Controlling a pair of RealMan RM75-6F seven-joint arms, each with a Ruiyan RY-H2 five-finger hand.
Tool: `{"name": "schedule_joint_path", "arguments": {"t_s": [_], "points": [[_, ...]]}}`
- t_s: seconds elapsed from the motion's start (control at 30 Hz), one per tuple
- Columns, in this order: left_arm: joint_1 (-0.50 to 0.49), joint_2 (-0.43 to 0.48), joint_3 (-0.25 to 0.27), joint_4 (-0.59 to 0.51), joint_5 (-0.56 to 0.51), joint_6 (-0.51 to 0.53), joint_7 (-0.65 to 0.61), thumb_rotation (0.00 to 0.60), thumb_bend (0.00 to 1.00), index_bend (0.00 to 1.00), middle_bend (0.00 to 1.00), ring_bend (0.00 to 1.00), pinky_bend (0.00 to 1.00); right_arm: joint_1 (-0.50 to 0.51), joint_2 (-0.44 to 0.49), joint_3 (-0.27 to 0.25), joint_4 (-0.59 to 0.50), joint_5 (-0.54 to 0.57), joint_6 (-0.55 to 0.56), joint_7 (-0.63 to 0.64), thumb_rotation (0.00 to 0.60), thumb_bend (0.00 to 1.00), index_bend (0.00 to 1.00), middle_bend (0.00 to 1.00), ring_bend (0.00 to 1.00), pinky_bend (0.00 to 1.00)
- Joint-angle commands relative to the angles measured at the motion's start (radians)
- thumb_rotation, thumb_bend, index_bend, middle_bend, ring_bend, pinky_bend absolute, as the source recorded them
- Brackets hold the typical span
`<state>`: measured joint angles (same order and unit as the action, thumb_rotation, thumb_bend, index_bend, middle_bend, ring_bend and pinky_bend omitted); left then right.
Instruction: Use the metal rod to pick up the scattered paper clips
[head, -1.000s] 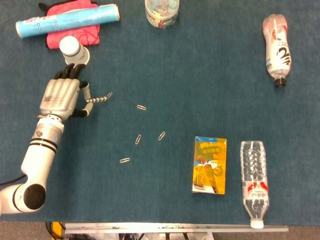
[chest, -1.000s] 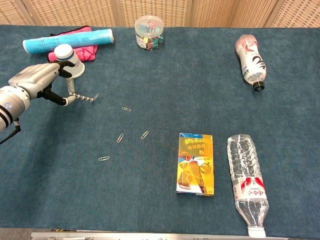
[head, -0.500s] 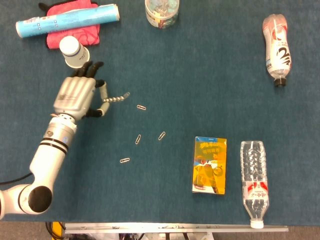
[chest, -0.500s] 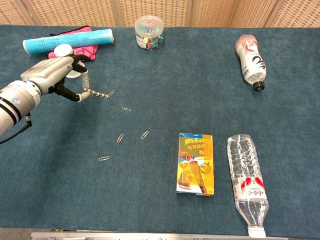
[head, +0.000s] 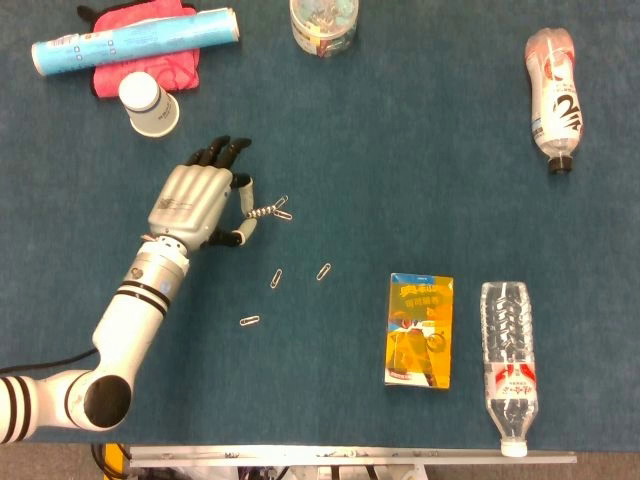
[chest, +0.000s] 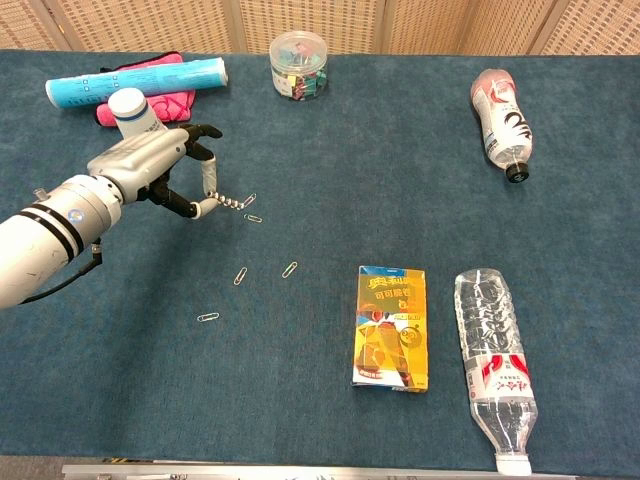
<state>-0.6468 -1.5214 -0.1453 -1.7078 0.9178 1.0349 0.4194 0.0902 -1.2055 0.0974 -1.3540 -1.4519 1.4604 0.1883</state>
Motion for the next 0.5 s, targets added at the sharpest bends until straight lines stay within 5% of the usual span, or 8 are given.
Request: {"name": "schedule_joint_path", "arguments": {"t_s": [0.03,0.5], "points": [[-0.005,-0.012,0.004,0.012,-0.005,-0.005,-0.001,0.6,0.37,0.57,0.1,0.0,0.13,-0.002,0.0,-0.001,0.002,0.002,0.0,0.002,0.6,0.03,0.19,0.16,0.13,0.53],[-0.012,-0.023,0.011,0.021,-0.009,-0.002,-0.004,0.6,0.37,0.57,0.1,0.0,0.13,-0.004,-0.014,-0.001,0.023,0.006,-0.01,0.02,0.6,0.03,0.19,0.16,0.13,0.53]]}}
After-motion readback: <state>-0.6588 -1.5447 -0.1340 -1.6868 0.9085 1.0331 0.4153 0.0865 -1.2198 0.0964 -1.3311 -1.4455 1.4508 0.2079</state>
